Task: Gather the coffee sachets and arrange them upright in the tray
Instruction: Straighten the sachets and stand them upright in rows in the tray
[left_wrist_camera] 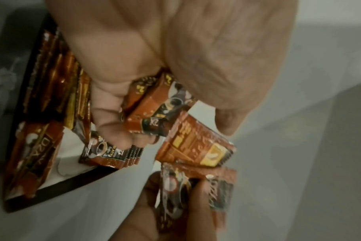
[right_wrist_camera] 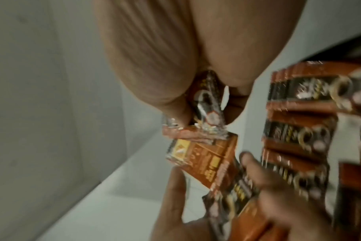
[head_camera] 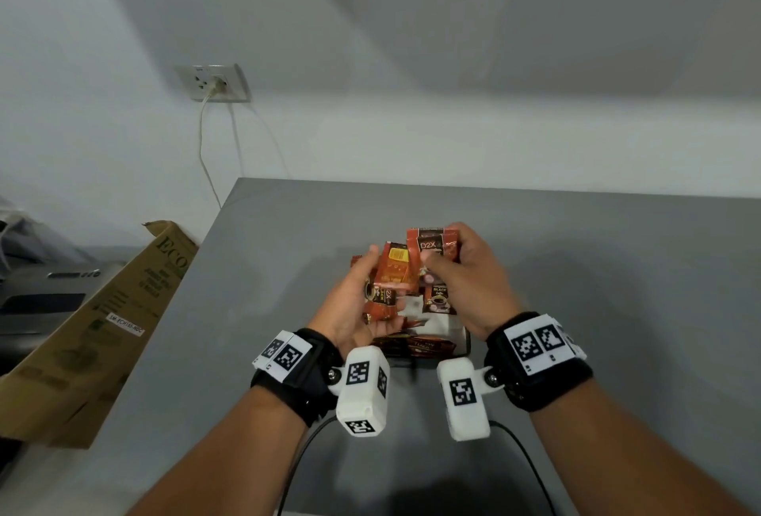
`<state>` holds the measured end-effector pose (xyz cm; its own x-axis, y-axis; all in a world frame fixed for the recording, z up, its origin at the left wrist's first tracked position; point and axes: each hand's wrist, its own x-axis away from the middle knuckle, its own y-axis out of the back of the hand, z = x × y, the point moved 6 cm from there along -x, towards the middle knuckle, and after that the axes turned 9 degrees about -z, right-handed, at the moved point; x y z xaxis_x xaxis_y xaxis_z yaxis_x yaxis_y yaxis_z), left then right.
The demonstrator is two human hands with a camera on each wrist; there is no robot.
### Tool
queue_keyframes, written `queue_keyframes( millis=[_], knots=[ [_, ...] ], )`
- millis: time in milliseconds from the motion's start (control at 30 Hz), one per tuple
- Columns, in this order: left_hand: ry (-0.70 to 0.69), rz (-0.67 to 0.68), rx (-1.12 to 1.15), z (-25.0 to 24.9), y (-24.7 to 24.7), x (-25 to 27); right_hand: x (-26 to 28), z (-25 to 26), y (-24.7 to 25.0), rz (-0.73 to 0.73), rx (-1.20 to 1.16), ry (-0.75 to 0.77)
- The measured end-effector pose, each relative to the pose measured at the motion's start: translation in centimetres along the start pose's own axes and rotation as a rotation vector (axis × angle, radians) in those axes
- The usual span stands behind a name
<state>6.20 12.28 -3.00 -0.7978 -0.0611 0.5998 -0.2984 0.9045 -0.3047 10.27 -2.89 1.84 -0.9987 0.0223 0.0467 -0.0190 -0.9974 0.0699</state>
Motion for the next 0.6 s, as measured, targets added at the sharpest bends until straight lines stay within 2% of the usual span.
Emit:
queue_keyframes(
  millis=[33, 100, 167, 233, 333, 400, 500, 600],
  knots=[
    [0.051, -0.003, 0.010, 0.2, 0.3, -0.2, 0.1, 0.8, 0.3, 0.016, 0.103, 0.103],
    [0.102, -0.039, 0.047, 0.3, 0.8, -0.5, 0.9, 1.7, -0.3, 0.156, 0.314, 0.265],
    [0.052, -0.086, 0.091, -0.3, 1.0, -0.7, 1.9, 1.5, -1.0, 0.298, 0.390, 0.290],
    [-0.074, -0.138, 0.111, -1.2, 1.8, -1.1, 1.8, 0.9, -0.6, 0.281, 0.328, 0.219],
    [-0.252, -0.146, 0.020, -2.4, 1.9, -0.9, 0.3, -0.8, 0.7, 0.100, 0.100, -0.057],
    [-0.305, -0.115, -0.030, -2.6, 1.3, -0.7, 0.2, -1.6, -0.1, 0.118, -0.066, -0.215],
    [-0.301, -0.052, -0.076, -2.4, -0.2, -0.4, 0.6, -1.7, -1.7, 0.172, -0.114, -0.265],
    [-0.175, -0.033, 0.046, -2.1, -0.3, -0.3, 0.3, -2.1, -1.6, 0.084, -0.150, -0.285]
  ],
)
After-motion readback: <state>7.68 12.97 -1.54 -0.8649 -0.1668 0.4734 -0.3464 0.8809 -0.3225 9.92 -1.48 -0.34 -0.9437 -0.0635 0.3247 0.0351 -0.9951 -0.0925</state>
